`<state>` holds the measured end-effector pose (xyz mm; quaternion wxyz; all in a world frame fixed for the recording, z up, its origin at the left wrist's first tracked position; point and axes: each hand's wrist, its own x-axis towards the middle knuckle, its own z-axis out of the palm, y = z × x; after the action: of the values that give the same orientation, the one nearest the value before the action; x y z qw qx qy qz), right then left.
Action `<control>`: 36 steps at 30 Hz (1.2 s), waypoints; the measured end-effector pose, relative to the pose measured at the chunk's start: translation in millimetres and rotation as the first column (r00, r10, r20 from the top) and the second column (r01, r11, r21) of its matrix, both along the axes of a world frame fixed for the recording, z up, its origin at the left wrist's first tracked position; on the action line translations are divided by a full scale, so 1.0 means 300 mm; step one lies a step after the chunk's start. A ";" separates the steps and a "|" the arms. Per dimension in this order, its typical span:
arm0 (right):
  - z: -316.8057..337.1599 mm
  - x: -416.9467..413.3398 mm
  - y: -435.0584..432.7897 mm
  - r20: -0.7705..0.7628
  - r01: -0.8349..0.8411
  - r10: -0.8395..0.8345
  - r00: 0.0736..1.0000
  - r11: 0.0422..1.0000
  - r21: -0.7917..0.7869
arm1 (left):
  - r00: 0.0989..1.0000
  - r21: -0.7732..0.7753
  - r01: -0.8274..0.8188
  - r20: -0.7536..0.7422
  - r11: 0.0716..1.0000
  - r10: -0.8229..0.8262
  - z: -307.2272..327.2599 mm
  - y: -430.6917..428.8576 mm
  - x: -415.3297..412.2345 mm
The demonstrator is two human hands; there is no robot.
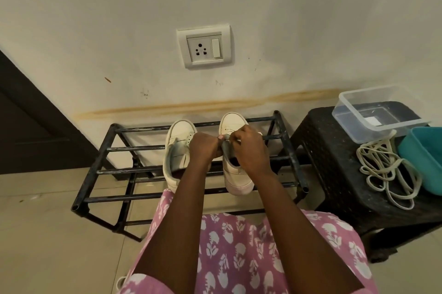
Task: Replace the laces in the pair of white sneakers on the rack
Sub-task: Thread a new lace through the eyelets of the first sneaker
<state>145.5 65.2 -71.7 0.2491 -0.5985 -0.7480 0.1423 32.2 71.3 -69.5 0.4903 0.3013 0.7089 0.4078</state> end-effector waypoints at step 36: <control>-0.060 0.076 0.026 -0.419 0.200 -0.187 0.888 0.980 -0.013 | 0.905 0.230 -0.273 0.391 0.934 0.168 0.056 0.014 -0.030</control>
<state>168.3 73.0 -89.7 0.4254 -0.6218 -0.6159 0.2304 23.1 75.4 -52.6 0.5161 0.2035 0.5703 0.6058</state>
